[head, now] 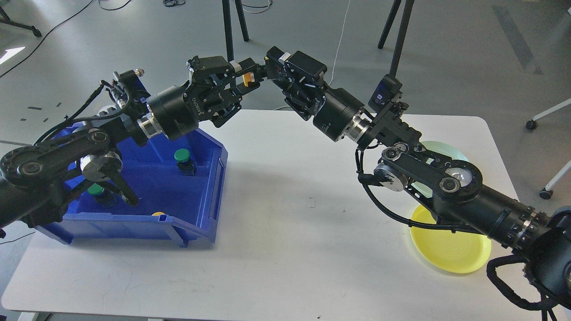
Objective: Pass button and place on color plate
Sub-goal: 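Grasp the button with the right gripper and release the left gripper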
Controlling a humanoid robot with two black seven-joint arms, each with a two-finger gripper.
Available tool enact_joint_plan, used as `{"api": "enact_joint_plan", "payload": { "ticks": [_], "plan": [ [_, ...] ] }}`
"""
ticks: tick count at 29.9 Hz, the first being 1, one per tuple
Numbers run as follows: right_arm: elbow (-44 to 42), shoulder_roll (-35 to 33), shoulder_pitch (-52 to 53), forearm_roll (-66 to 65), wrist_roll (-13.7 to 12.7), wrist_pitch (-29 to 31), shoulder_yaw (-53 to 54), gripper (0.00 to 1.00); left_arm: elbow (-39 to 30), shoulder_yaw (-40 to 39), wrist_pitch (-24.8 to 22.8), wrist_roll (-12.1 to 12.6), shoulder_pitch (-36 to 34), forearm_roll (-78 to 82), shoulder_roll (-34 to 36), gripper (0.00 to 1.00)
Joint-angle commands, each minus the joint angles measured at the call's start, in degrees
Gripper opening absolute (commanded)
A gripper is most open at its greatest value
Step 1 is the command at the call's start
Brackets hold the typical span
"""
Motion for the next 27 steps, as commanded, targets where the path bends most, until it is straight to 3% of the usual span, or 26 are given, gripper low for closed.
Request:
{"api": "enact_joint_plan", "payload": {
  "ticks": [1,20,24,27],
  "plan": [
    [0.01,-0.04,-0.01,0.02,0.0,0.0,-0.04,0.56,0.0,0.0,0.0,0.0,0.0,-0.09,0.0,0.16],
    [0.09,-0.21,0.16,0.02,0.0,0.18,-0.39,0.32,0.44,0.0,0.0,0.0,0.44,0.17,0.0,0.17],
    [0.09,-0.21,0.16,-0.06,0.0,0.09,-0.39,0.3,0.44,0.0,0.0,0.0,0.53,0.09,0.0,0.21],
    [0.09,-0.12,0.16,0.02,0.0,0.09,-0.48,0.29,0.52,0.0,0.0,0.0,0.53,0.09,0.0,0.34]
  ]
}}
